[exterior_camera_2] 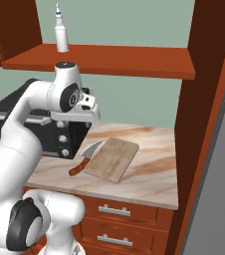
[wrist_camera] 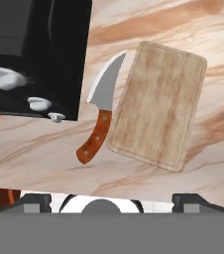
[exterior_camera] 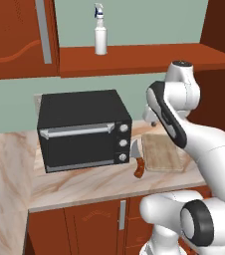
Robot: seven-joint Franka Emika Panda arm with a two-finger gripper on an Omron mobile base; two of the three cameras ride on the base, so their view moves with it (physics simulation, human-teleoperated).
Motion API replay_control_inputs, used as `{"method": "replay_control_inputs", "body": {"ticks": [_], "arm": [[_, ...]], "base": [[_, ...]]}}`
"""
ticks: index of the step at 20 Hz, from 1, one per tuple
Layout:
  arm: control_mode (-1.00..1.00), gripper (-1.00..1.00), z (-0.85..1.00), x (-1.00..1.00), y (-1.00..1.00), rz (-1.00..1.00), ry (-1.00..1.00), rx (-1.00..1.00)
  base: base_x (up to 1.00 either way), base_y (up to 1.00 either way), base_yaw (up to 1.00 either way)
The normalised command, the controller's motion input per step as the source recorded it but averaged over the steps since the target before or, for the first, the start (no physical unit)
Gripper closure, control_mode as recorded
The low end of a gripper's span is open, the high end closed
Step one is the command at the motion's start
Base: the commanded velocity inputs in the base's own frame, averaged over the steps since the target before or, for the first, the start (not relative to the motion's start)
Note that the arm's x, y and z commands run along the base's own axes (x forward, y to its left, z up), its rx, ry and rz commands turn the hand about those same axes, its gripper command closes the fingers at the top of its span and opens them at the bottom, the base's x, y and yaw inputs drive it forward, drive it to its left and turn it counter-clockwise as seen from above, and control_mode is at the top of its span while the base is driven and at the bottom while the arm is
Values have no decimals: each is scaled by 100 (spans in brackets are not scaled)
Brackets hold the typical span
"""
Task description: Move the cutting board and knife to the sink. Then move spray from the shelves to the counter.
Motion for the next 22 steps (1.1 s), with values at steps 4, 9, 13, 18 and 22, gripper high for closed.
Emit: {"method": "replay_control_inputs", "body": {"ticks": [4, 9, 13, 18, 22], "arm": [[-100, -100, -62, 0, -95, 2, 3, 2], [-100, -100, -49, 17, -65, 0, 7, 4], [-100, -100, -26, 54, -30, 0, 5, 3], [-100, -100, -31, 73, -8, 1, 6, 3], [-100, -100, -43, 55, -17, 8, 4, 6]], "base": [[0, 0, 0], [0, 0, 0], [0, 0, 0], [0, 0, 0], [0, 0, 0]]}}
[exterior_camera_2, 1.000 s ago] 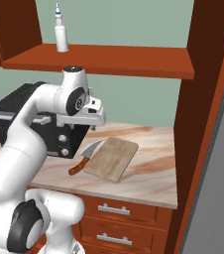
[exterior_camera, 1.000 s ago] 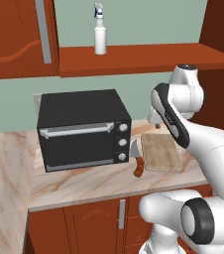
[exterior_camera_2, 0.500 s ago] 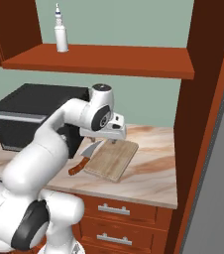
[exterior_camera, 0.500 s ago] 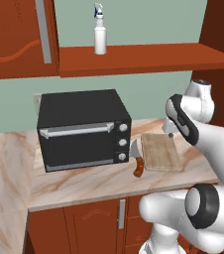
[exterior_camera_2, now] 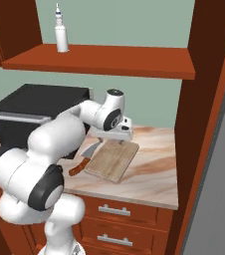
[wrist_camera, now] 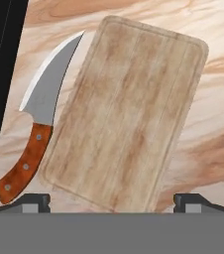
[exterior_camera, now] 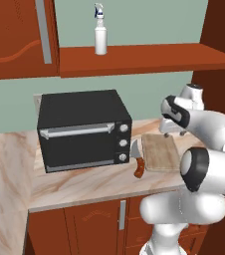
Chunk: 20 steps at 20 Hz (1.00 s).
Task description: Move the cutting board and knife to the sink. Then move spray from the shelves to the counter.
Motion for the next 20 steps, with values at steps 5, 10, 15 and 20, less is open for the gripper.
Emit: {"method": "replay_control_inputs", "body": {"ticks": [5, 10, 15, 20], "arm": [[-100, -100, -45, 73, -2, 3, 11, 1], [-100, -100, -29, 70, 0, 0, 4, 0], [-100, -100, -23, 30, 0, 0, -3, 0], [-100, -100, -7, 33, 0, 0, -8, -1]], "base": [[0, 0, 0], [0, 0, 0], [0, 0, 0], [0, 0, 0]]}}
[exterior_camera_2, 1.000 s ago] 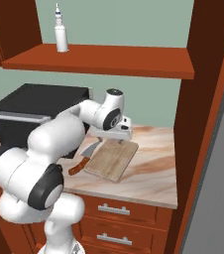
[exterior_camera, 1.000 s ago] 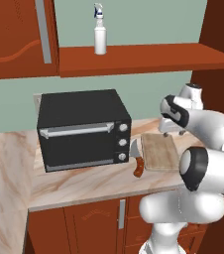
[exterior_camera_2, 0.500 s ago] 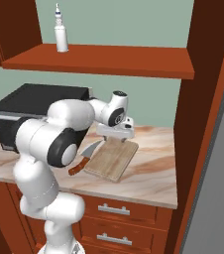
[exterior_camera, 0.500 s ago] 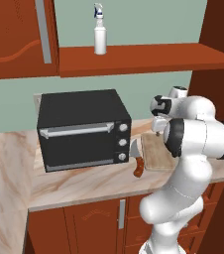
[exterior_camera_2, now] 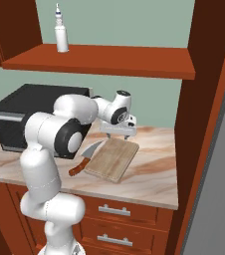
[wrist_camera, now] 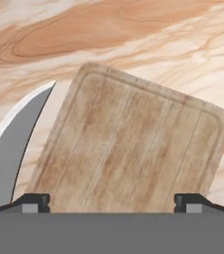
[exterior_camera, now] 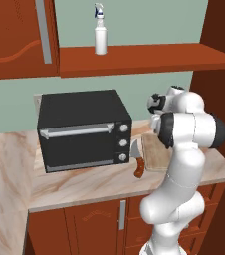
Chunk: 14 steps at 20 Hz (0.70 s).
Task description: Move the cutting board and knife to the sink. Then move spray from the shelves to the counter.
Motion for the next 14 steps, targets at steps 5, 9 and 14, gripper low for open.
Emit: {"method": "replay_control_inputs", "body": {"ticks": [5, 9, 14], "arm": [[-100, -100, -8, 37, 2, 0, -9, -1], [-100, -100, -18, 37, 1, 0, -5, 0], [-100, -100, -9, 23, 0, 1, -1, 0]], "base": [[0, 0, 0], [0, 0, 0], [0, 0, 0]]}}
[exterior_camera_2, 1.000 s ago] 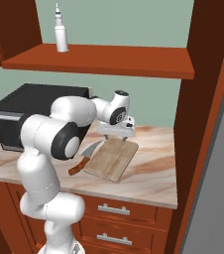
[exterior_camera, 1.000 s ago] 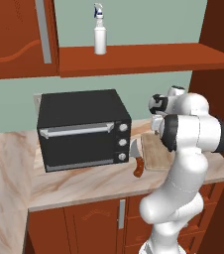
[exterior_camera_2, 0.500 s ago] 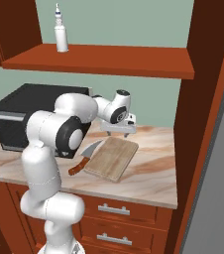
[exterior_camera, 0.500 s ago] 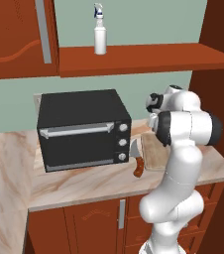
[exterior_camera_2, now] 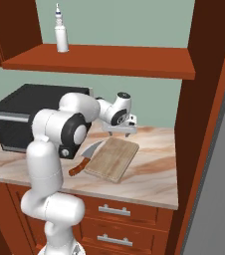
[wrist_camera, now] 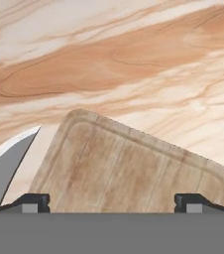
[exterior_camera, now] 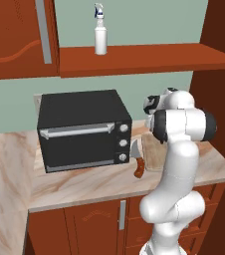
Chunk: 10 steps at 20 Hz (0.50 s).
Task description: Move the cutting board and knife to the sink. Then move spray from the shelves to the counter.
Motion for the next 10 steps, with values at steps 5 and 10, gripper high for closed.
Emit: {"method": "replay_control_inputs", "body": {"ticks": [5, 10], "arm": [[-100, -100, -12, 30, 0, 0, 0, 0], [-100, -100, -18, 30, 0, 0, 0, 0]], "base": [[0, 0, 0], [0, 0, 0]]}}
